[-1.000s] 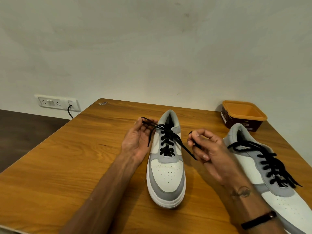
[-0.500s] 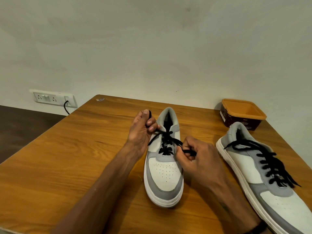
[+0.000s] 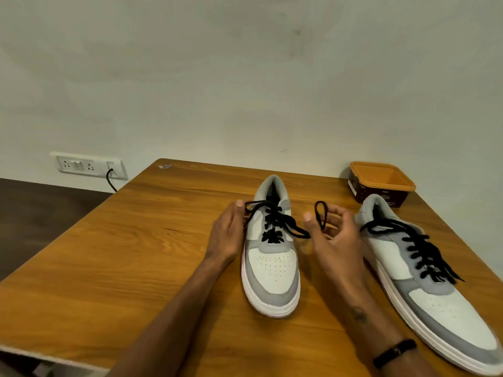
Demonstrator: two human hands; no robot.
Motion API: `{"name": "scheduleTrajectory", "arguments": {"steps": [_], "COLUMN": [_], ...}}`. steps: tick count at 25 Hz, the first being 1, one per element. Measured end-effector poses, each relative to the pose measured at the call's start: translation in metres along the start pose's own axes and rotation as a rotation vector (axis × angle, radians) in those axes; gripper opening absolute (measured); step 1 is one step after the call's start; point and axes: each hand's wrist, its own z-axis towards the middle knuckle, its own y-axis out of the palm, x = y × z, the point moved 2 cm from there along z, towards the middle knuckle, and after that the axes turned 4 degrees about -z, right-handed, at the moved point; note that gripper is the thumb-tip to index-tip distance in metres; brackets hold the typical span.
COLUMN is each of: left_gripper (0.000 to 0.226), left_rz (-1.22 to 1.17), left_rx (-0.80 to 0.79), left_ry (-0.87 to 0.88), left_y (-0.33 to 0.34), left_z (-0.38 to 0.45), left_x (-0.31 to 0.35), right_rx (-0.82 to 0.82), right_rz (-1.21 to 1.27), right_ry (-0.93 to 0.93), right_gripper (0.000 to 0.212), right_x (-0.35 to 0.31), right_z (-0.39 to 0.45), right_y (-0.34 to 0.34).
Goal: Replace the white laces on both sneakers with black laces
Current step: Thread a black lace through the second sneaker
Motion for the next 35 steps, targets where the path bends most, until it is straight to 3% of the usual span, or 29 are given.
{"name": "scheduleTrajectory", "arguments": {"steps": [2,4,7,10,12,14,16,19,20,21,22,25,30,33,35], "left_gripper": [0.031,0.034,0.047,0.047,0.056,0.057,0.062,0.066,0.067,0.068,0.069,0.07,0.072,0.07,0.061], "left_rz": [0.068,0.092,0.13,0.157,0.213,0.136,0.133,0.195,0.189,0.183,0.181,0.188,0.185,0.198,0.241], "left_rx": [-0.016,-0.035,0.047,0.172,0.156,0.006,-0.164,-0.246,-0.262,-0.273,-0.282,-0.288,-0.281,-0.276,-0.289], "left_ry": [0.071,0.112,0.137,0.163,0.204,0.201,0.172,0.169,0.164,0.158,0.15,0.154,0.163,0.148,0.177], "left_y": [0.003,0.001,0.002,-0.005,-0.012,-0.012,-0.006,0.006,0.011,0.016,0.021,0.035,0.039,0.029,0.016], "left_z": [-0.018,-0.044,-0.081,-0.096,-0.097,-0.098,-0.098,-0.098,-0.097,-0.097,-0.097,-0.099,-0.101,-0.1,-0.097], "left_x": [0.003,0.005,0.007,0.012,0.02,0.027,0.033,0.041,0.043,0.046,0.048,0.049,0.048,0.049,0.051], "right_rx": [-0.232,-0.437,-0.636,-0.94,-1.009,-0.974,-0.801,-0.134,0.068,0.168,0.147,-0.157,-0.235,-0.398,-0.422], "right_rz": [-0.156,-0.275,-0.451,-0.67,-0.813,-0.916,-0.865,-0.592,-0.615,-0.682,-0.761,-0.914,-0.819,-0.637,-0.59], "right_ry": [0.009,-0.053,-0.169,-0.193,-0.207,-0.211,-0.219,-0.359,-0.406,-0.394,-0.317,0.038,-0.065,-0.063,-0.012], "right_gripper": [0.109,0.135,0.126,0.123,0.115,0.108,0.102,0.066,0.055,0.052,0.055,0.064,0.059,0.098,0.121], "right_x": [-0.011,-0.023,-0.034,-0.051,-0.065,-0.065,-0.062,-0.05,-0.045,-0.034,-0.022,0.018,0.007,-0.026,-0.041], "right_z": [-0.008,-0.018,-0.008,0.007,0.009,0.004,0.0,0.007,0.01,0.016,0.022,0.026,0.021,0.013,0.009], "right_y": [0.021,0.035,0.027,-0.003,-0.022,-0.036,-0.056,-0.105,-0.122,-0.137,-0.147,-0.153,-0.129,-0.099,-0.081]}}
